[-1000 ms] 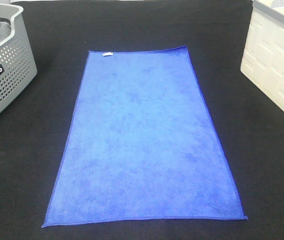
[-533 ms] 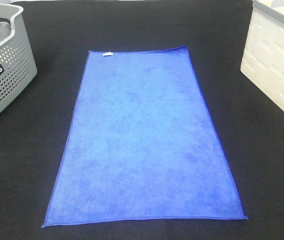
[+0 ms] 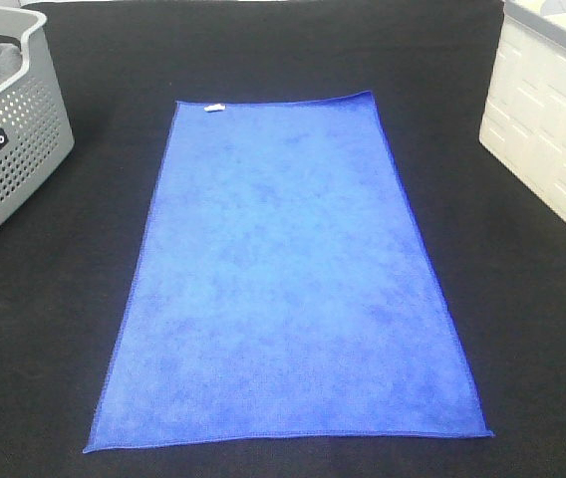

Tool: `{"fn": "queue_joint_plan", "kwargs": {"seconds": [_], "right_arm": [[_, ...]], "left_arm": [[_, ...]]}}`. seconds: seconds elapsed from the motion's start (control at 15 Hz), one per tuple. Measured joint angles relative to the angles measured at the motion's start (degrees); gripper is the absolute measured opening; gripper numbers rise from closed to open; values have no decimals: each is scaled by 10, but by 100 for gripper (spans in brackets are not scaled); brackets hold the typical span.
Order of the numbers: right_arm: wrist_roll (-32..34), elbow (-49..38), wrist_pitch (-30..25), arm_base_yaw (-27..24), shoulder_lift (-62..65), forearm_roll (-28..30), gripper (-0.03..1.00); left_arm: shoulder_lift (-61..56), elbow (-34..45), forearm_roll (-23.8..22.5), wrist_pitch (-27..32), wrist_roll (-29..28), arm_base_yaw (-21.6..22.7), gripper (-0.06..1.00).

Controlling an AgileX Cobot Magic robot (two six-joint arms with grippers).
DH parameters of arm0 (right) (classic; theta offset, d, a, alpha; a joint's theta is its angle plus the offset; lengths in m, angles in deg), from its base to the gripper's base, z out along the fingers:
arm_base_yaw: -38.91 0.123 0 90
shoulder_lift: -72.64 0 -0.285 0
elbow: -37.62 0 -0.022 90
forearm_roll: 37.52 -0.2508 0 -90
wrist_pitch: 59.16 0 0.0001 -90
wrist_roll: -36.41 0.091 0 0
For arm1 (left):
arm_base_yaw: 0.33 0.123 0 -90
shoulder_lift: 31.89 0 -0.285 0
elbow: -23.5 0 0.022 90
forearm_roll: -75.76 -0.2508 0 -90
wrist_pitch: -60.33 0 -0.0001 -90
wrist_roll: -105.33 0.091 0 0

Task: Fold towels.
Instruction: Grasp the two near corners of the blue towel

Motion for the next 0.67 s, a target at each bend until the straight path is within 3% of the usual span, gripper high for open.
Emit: {"fn": "queue_joint_plan", "kwargs": {"seconds": [0.2,0.47,0.67], "right_arm": [[48,0,2,0,-10,9,78],[56,3,13,0,-64,10,77],[57,11,31,0,-168,-16,77]], "left_arm": [[7,0,-3,-6,-42,0,65],[53,-1,-6,-33,-106,0,65],[135,-4,55,-93,-133,0,65]]}}
